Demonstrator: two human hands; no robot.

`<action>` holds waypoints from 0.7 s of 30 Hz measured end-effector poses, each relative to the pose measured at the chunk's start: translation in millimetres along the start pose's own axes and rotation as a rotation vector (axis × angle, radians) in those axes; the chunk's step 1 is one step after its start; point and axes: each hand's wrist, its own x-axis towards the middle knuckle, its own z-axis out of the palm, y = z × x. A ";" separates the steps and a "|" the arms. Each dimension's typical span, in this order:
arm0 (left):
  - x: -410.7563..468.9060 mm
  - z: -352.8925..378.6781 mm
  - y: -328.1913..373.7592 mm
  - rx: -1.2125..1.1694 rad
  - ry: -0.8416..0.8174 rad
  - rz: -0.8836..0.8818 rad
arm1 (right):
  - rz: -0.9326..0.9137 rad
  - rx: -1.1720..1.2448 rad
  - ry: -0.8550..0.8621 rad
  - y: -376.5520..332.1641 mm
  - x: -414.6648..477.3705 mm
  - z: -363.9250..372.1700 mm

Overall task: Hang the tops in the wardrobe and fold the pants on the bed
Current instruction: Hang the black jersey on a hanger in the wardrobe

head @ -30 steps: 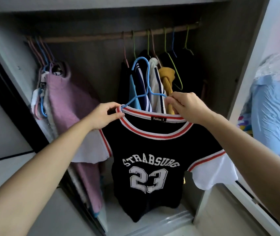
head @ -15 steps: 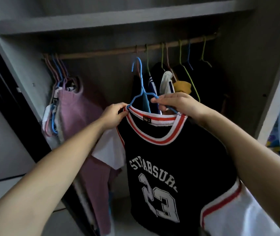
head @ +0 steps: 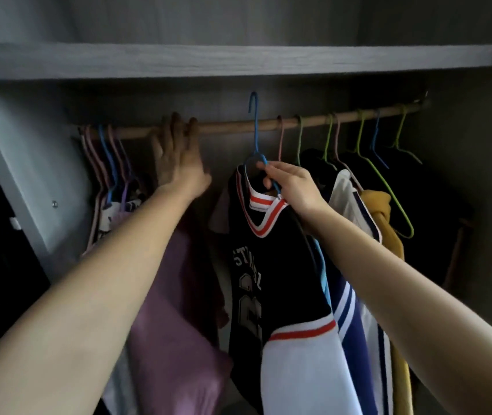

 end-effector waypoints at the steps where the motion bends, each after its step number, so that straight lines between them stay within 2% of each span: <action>1: 1.5 5.9 -0.6 0.015 0.008 -0.008 | -0.012 -0.008 0.011 4.0 8.4 5.1; 4: 3.5 18.9 0.7 0.020 0.063 -0.016 | 0.011 -0.073 0.002 26.9 23.9 16.5; 9: 5.3 25.9 0.4 0.029 0.081 -0.015 | 0.058 -0.365 -0.043 69.5 21.6 19.9; 15: 5.9 21.1 -0.8 -0.061 0.105 -0.006 | 0.052 -0.501 0.018 68.4 8.4 11.7; 18: 3.1 12.8 -0.2 -0.134 0.111 -0.005 | -0.021 -0.606 0.087 59.1 -11.4 4.1; 21: 5.9 -2.7 4.3 -0.252 0.061 -0.089 | -0.150 -0.687 0.135 48.6 -37.7 -8.4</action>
